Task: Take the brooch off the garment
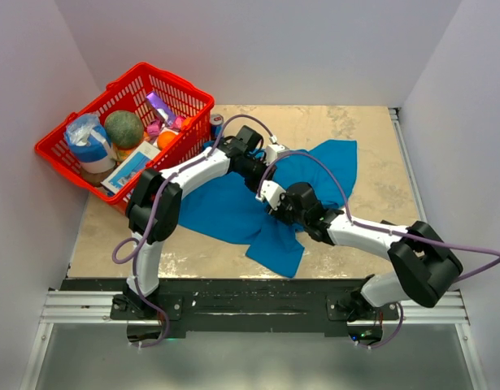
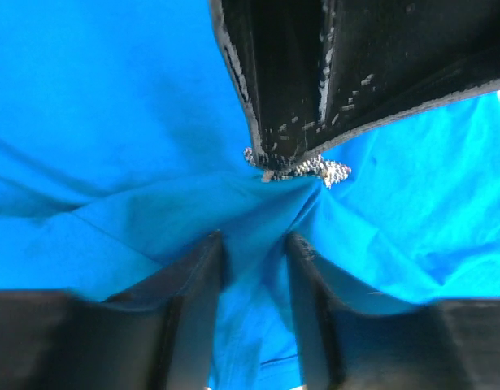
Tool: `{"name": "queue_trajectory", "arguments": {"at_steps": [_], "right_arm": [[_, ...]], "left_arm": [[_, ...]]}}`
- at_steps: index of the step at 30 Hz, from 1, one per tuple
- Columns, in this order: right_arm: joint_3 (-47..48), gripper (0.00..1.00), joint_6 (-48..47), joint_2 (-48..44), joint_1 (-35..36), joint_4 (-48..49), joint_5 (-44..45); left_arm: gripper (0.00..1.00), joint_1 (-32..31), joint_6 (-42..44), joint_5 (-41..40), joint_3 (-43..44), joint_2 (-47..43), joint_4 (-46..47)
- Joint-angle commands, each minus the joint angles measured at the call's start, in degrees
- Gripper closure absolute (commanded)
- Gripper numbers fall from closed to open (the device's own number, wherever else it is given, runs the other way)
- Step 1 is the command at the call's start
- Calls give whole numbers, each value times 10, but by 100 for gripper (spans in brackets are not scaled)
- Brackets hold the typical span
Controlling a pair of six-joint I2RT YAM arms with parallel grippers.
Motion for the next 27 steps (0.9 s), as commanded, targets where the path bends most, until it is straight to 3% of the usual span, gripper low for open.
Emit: {"name": "queue_trajectory", "arguments": {"at_steps": [1, 2, 5, 7, 13, 25, 27], "right_arm": [[9, 69, 8, 2, -1, 28, -14], [11, 82, 8, 2, -2, 23, -22], [18, 96, -5, -13, -2, -7, -63], [21, 99, -19, -26, 0, -32, -86], [26, 100, -30, -27, 15, -72, -120], [11, 100, 2, -45, -18, -106, -46], [19, 94, 13, -42, -27, -104, -40]], "left_arm": [[100, 6, 2, 36, 10, -36, 2], [100, 5, 1, 37, 10, -36, 2], [100, 6, 1, 29, 10, -36, 4], [100, 5, -5, 26, 10, -33, 12], [100, 5, -28, 24, 41, -1, 25], [100, 27, 3, 31, 18, -34, 1], [100, 28, 6, 36, 14, -38, -2]]}}
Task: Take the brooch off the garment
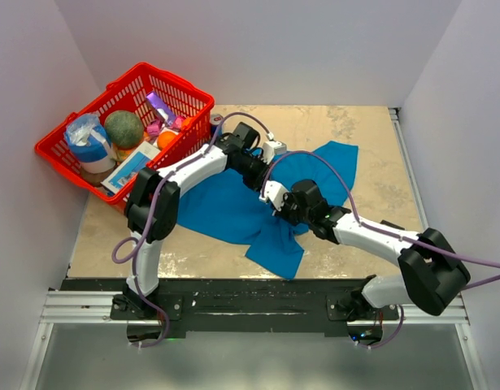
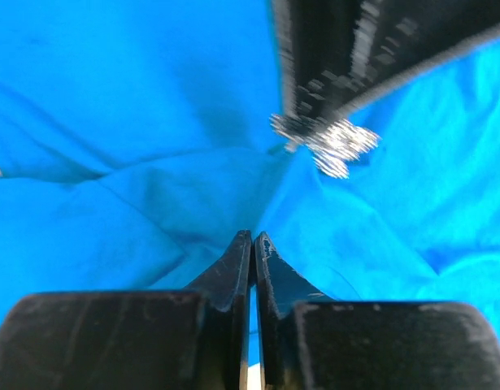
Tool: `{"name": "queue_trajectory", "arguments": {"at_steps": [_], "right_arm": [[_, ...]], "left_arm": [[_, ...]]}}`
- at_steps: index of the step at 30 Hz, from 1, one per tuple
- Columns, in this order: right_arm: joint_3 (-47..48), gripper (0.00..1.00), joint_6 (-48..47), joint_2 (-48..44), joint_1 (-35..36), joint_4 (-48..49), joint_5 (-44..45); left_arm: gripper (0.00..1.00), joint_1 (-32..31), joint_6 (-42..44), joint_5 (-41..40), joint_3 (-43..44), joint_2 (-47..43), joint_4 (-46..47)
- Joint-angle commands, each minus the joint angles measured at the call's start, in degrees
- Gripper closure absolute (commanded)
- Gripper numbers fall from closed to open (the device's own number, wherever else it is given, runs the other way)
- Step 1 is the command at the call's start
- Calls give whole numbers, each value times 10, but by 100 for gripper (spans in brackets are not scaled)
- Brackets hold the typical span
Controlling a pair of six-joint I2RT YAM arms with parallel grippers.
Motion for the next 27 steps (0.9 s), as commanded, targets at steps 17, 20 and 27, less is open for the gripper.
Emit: {"name": "queue_trajectory", "arguments": {"at_steps": [17, 20, 27], "right_arm": [[74, 69, 59, -3, -93, -117, -60], [91, 65, 74, -21, -100, -138, -99], [104, 55, 103, -41, -108, -162, -167]], "left_arm": [[100, 15, 24, 44, -8, -43, 7], [100, 17, 25, 49, -17, -47, 15], [100, 23, 47, 92, -69, -72, 61]]}}
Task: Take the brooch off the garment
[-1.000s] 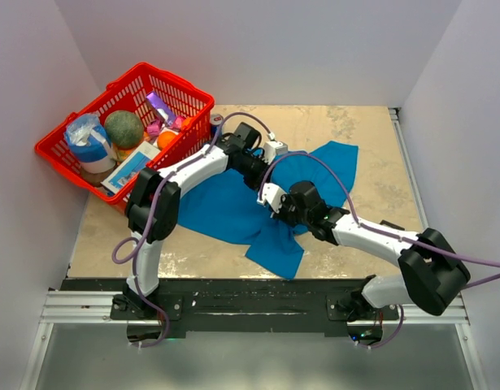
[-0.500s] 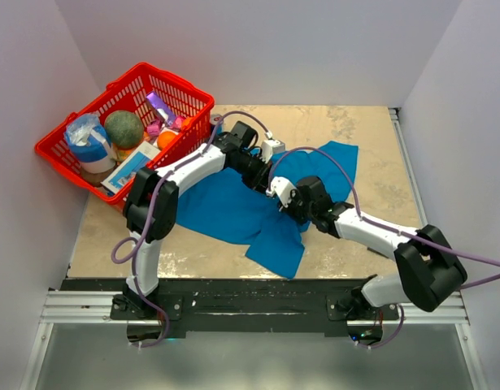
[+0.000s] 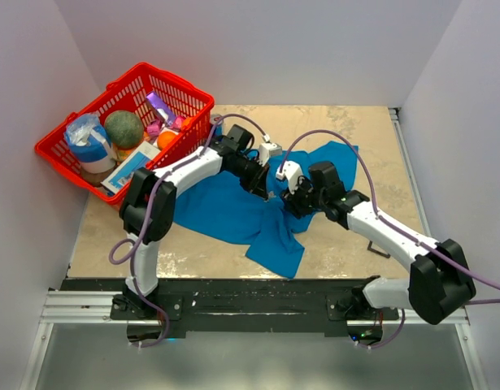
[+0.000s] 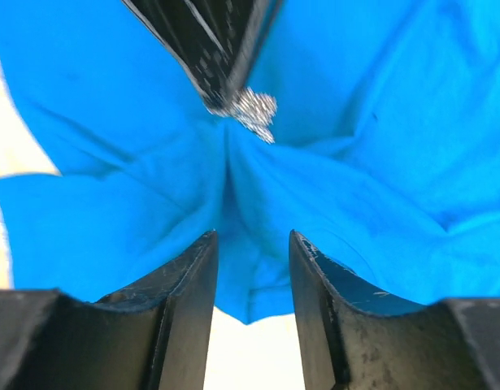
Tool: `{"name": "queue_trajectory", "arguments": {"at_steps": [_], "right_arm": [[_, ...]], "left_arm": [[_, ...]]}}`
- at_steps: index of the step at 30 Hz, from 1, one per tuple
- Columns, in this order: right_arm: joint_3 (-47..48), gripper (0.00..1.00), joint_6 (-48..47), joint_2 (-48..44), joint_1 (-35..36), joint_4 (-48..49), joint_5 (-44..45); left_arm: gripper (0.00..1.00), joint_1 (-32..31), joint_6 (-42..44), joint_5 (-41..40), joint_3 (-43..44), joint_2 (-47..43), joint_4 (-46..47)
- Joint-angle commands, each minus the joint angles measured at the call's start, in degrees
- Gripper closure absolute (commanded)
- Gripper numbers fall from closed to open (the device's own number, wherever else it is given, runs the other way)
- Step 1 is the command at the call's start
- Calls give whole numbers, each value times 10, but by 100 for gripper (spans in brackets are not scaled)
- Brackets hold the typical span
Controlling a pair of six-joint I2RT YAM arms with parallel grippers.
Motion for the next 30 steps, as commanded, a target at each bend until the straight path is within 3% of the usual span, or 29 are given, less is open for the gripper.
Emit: {"name": "queue_trajectory", "arguments": {"at_steps": [1, 12, 20, 30], "right_arm": [[24, 55, 38, -5, -8, -17, -65], [40, 53, 83, 32, -26, -2, -148], [55, 55, 78, 54, -56, -35, -252], [74, 55, 76, 91, -71, -43, -285]], "left_arm": [[100, 8, 25, 49, -43, -64, 73], [100, 9, 70, 97, -160, -129, 167], [100, 7, 36, 78, -278, -187, 304], [100, 7, 29, 70, -281, -188, 329]]}}
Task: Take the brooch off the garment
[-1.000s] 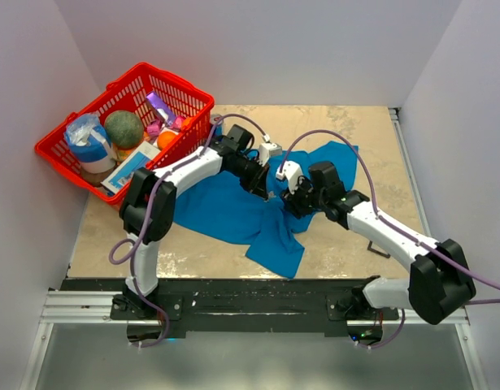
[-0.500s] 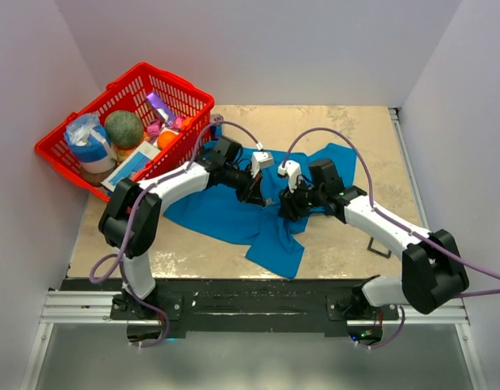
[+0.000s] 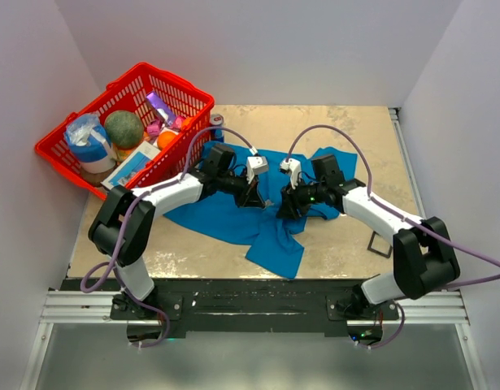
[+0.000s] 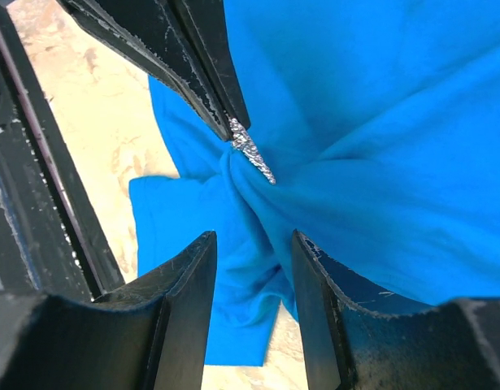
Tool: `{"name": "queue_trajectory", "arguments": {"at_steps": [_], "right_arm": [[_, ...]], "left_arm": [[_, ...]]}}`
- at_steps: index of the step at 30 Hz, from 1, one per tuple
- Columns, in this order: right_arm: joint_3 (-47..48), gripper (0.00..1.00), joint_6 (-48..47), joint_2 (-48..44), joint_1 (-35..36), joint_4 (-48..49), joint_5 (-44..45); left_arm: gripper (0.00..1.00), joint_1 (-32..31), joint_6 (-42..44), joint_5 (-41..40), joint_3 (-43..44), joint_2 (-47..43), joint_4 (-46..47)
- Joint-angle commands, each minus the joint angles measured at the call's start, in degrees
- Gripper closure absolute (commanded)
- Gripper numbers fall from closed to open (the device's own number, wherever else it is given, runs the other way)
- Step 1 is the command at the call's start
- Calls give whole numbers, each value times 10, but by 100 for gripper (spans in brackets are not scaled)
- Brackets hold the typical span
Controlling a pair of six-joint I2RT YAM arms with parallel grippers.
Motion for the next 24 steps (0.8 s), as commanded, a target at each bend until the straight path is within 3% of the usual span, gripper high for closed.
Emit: {"name": "queue_trajectory", "arguments": {"at_steps": [1, 10, 20, 22, 23, 24], "right_arm": [[31, 55, 2, 6, -5, -3, -36], [20, 45, 6, 20, -2, 28, -18], [29, 44, 13, 82, 2, 82, -17], [37, 53, 10, 102, 2, 82, -30], [42, 73, 8, 106, 1, 72, -38], [48, 80, -2, 108, 1, 63, -45]], "left_arm": [[100, 2, -4, 4, 8, -25, 28], [100, 2, -30, -9, 19, -33, 32], [100, 3, -29, -3, 40, -34, 2], [100, 3, -25, -5, 43, -34, -6], [100, 3, -22, -7, 44, -33, -14], [100, 3, -17, -10, 46, -33, -20]]}}
